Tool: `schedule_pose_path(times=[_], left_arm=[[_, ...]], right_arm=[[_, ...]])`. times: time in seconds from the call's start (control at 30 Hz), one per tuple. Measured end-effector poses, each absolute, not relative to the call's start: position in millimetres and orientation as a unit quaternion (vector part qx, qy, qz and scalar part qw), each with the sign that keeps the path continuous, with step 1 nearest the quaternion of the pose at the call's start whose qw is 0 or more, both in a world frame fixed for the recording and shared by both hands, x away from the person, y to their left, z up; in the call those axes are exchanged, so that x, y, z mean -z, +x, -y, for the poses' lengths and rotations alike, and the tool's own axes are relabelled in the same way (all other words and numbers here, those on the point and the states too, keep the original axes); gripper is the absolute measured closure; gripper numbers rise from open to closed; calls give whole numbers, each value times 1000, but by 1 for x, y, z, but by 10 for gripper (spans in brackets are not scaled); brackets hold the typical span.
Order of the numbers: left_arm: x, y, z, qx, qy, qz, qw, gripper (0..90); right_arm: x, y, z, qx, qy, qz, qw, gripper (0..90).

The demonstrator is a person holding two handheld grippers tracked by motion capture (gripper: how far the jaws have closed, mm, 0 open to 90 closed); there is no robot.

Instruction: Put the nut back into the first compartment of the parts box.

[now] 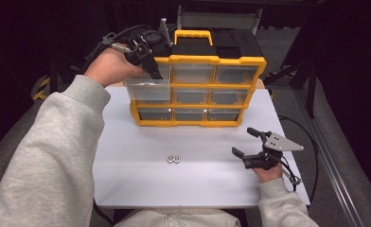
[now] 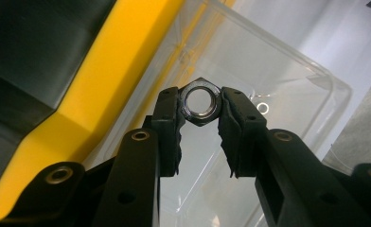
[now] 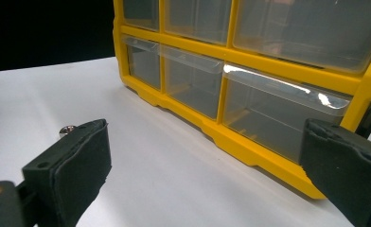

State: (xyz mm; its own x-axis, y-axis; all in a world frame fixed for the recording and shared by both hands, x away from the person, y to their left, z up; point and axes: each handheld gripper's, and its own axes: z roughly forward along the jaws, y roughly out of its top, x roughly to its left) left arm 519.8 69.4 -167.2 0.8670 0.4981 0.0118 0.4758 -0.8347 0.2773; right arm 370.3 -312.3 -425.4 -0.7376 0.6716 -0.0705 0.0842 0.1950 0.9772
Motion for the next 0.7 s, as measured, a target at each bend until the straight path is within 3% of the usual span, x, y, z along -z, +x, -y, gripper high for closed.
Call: schedule_pose_path(times=[0.63, 0.7], left_arm=[[173, 521, -61, -35, 959, -261, 100, 684], [169, 519, -62, -43, 958, -258, 113, 600]], right_arm=[[426, 370, 312, -578, 255, -732, 253, 38], [426, 370, 312, -579, 255, -732, 252, 38]])
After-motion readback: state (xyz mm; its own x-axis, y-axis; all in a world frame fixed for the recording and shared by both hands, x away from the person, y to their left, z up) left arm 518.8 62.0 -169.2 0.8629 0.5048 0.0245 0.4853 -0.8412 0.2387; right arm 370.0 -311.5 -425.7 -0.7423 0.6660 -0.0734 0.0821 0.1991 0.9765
